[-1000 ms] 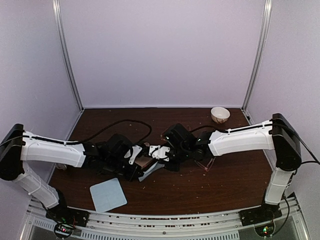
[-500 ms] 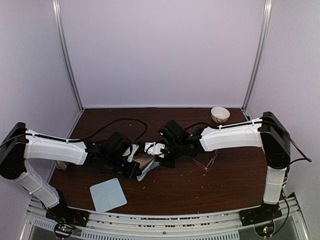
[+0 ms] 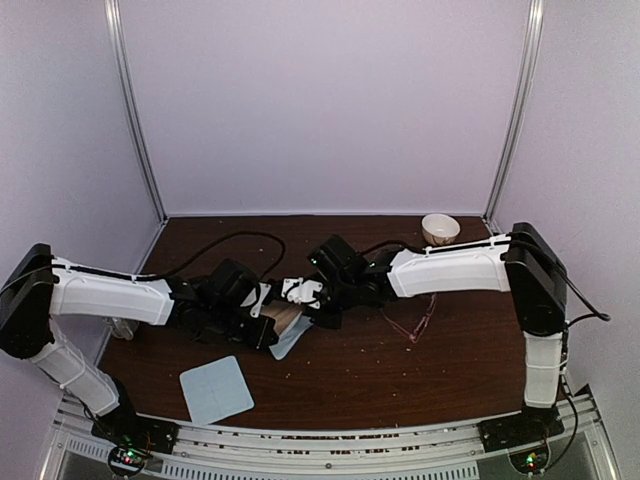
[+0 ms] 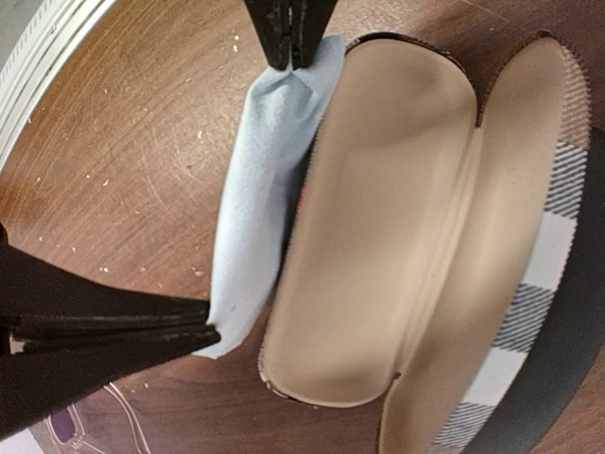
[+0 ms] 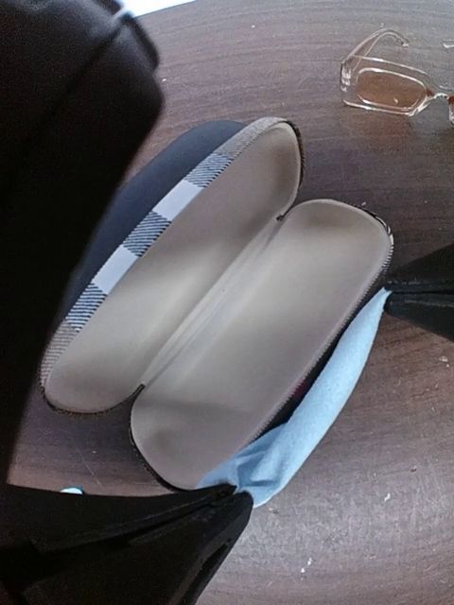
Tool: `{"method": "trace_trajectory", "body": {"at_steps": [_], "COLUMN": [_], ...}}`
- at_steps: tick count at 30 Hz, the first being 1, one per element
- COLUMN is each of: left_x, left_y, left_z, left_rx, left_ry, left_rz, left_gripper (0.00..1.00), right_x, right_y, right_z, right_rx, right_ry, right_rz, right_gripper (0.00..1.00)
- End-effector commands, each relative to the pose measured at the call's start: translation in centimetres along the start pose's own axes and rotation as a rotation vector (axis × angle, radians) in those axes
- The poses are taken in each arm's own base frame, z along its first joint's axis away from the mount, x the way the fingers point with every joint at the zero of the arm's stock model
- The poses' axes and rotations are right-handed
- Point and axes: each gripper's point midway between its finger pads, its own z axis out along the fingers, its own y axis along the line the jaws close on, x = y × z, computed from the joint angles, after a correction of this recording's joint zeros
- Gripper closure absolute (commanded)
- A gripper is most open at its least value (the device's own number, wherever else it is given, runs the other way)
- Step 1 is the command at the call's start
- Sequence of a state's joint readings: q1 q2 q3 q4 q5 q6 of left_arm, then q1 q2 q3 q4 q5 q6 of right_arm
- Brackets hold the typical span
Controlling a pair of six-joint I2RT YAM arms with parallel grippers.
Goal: Organize the sunglasses
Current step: Place the glasses cleaning cloth in the sunglasses case.
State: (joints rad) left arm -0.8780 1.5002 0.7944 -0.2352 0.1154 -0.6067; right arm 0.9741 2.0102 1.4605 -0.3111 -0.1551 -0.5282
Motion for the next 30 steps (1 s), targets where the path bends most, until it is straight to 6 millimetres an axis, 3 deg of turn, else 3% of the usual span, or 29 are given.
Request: {"method": "trace_trajectory", "body": {"at_steps": [1, 21, 30], "left_x": [-0.9, -1.2, -1.6], "left_y": [0.4, 3.6, 4.1], "left_z": [0.3, 0.1, 0.3], "left_rx": [-0.008, -0.144, -0.17], "left_ry": [-0.024, -0.016, -0.012], "left_rz": [-0.012, -0.039, -0.026], "left_gripper": [1.0, 1.0, 1.0], "right_x": [-0.4, -1.4, -1.3], "right_y": [-1.4, -3.5, -3.8], "right_z": [0.4, 1.8, 2.5], "right_rx": [0.032, 0.093, 0.097], "right_ry": [0.007, 0.033, 0.052], "right_rz": [0.009, 0.048, 0.053], "right_gripper": [1.0, 1.0, 1.0]}}
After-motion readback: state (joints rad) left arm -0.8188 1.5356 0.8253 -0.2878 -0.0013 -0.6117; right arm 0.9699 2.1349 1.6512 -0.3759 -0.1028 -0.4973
